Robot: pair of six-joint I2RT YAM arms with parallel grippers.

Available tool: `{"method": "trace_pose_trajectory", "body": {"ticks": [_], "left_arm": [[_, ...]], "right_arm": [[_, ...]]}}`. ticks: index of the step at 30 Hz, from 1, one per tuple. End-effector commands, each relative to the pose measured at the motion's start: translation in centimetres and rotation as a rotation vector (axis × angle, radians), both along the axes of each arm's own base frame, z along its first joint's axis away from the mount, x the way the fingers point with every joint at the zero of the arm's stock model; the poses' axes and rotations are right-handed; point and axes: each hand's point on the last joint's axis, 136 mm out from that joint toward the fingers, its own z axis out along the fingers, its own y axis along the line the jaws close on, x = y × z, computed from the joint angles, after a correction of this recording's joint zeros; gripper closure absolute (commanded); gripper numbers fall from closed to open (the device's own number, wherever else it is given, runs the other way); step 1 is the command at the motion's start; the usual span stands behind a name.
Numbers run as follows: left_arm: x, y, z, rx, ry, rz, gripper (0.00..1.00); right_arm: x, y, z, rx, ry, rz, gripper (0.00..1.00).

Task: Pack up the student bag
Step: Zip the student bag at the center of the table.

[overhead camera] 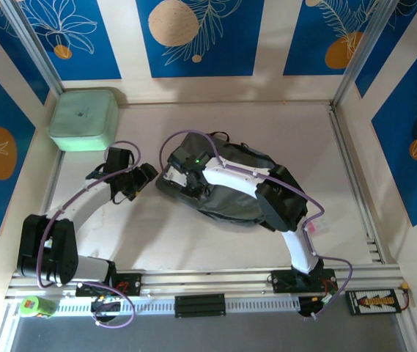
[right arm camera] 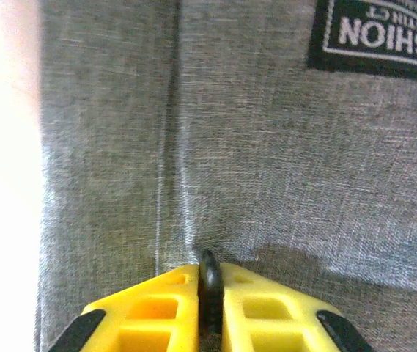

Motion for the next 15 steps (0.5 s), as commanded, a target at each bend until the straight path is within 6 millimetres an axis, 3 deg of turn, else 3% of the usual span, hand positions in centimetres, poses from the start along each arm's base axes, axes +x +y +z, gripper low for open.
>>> {"method": "trace_pose_trajectory", "body": {"ticks": [1,10,15], "left_arm": [[0.6,-0.3,1.0,-0.017,-0.032,-0.033,0.20],[0.0,-4.1,1.3,-0.127,-0.056,-0.110,0.22],[0.2,-7.6,1.1,-0.223,-0.081,-0.165,0.22]], "right_arm": [[1.3,0.0,1.3,0.034,-0.048,-0.039,0.90],[1.3,0.2,5.9,0.325,0.059,-0.170,0.90],[0.9,0.4,6.5,0.435,0.171,-0.210,0.88]]}}
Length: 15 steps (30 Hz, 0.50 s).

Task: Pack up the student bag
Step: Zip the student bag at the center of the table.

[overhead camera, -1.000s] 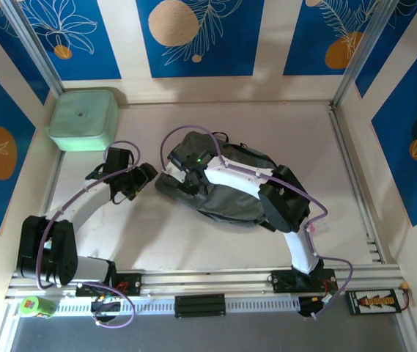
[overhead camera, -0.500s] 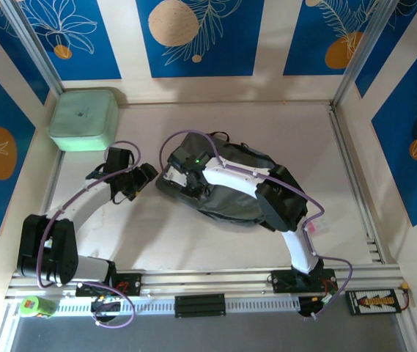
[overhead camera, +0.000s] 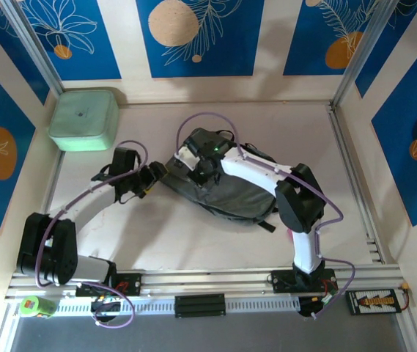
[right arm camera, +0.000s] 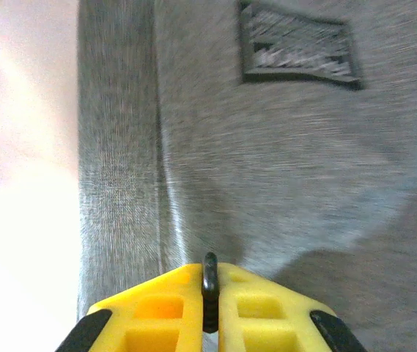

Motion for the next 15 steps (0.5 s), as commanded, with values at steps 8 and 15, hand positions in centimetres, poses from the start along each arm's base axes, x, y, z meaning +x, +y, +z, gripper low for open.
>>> {"method": "trace_pose_trajectory", "body": {"ticks": [8,15], "left_arm": [[0.4,-5.6,-2.5,-0.103,0.030,-0.081,0.34],[-1.0,-4.7,-5.6,0.029,0.138,-0.058,0.55]], "right_arm": [[0.3,-0.3,0.4,0.158,0.134,-0.113,0.94],[2.6,-1.3,0.4,0.122,0.046,-0.216,1.00]]}}
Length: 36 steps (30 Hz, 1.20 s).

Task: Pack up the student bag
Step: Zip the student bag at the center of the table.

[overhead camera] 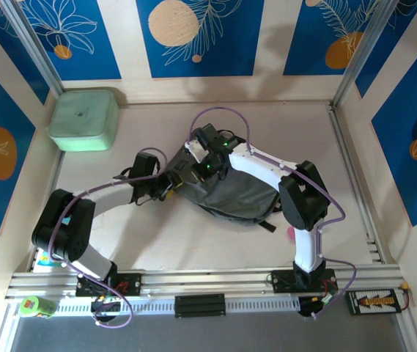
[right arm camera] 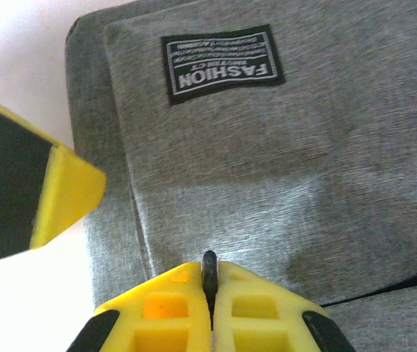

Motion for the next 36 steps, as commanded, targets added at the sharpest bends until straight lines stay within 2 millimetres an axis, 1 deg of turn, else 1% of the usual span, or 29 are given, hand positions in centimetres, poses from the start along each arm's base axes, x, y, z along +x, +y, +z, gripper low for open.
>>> {"method": "trace_pose_trajectory", "body": {"ticks": [1,4,6,8,12,14,16,17,20,25,28,29,31,36], "left_arm": [[-0.8,0.4,-1.8,0.084,0.064,0.002,0.56],[-1.3,0.4,-3.2,0.120,0.106,-0.009,0.61],[-1.6,0.8,-3.8,0.168,0.125,-0.010,0.61],[-1.8,1.3,-4.3,0.226,0.142,-0.019,0.63],[-2.1,2.2,-5.1,0.293,0.159,-0.024,0.78],[-2.1,2.4,-5.2,0.305,0.160,-0.020,0.85],[-2.2,2.5,-5.4,0.309,0.165,-0.017,0.97],[-2.2,2.5,-5.3,0.311,0.161,-0.018,1.00],[-2.2,2.7,-5.4,0.326,0.160,-0.020,1.00],[-2.8,3.0,-6.0,0.342,0.179,-0.033,1.00],[-3.0,3.1,-6.1,0.345,0.183,-0.037,1.00],[-3.1,3.1,-6.1,0.345,0.183,-0.039,1.00],[-3.1,3.1,-6.0,0.343,0.178,-0.044,1.00],[-2.9,2.7,-5.5,0.328,0.167,-0.064,1.00]], "right_arm": [[1.2,-0.3,0.8,0.007,-0.041,-0.074,1.00],[1.6,-0.3,0.7,0.018,-0.036,-0.099,1.00],[1.6,-0.2,0.6,0.023,-0.030,-0.104,1.00],[1.9,-0.3,0.6,0.022,-0.033,-0.122,1.00],[2.7,-1.0,0.7,0.013,-0.047,-0.175,1.00],[3.4,-1.6,0.8,0.007,-0.053,-0.216,1.00],[4.2,-2.5,0.8,0.002,-0.059,-0.263,1.00],[4.7,-3.0,0.8,-0.004,-0.066,-0.292,1.00],[6.4,-4.8,1.2,-0.011,-0.086,-0.380,1.00],[9.5,-7.9,1.9,-0.011,-0.100,-0.529,1.00],[10.9,-9.5,1.7,-0.015,-0.085,-0.597,1.00],[11.2,-9.8,1.6,-0.012,-0.078,-0.606,1.00],[11.5,-9.6,1.6,0.002,-0.076,-0.589,1.00],[12.1,-9.9,2.2,-0.008,-0.108,-0.593,1.00]]}}
